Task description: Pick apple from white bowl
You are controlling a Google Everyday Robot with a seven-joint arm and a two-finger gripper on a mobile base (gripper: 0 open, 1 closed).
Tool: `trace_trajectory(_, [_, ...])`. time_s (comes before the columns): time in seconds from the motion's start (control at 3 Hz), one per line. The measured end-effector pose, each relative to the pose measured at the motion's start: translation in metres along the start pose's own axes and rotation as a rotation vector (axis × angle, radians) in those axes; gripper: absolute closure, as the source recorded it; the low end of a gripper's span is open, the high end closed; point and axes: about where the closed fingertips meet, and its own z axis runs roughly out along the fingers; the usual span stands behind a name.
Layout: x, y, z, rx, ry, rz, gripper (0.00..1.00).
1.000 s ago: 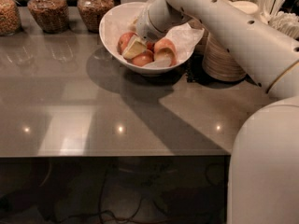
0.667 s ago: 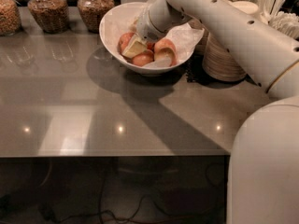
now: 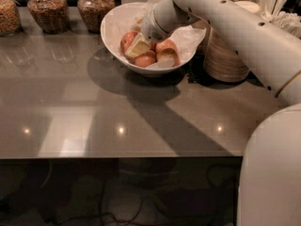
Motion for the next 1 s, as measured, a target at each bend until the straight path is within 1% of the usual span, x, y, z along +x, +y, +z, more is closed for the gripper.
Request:
trace_trajectory(0.67, [-0.016,-0.006,-0.049,0.086,-0.137,-0.048,1.00])
trace_trajectory(1.0, [-0.016,-0.008,-0.087,0.139,-0.185,-0.042,1.00])
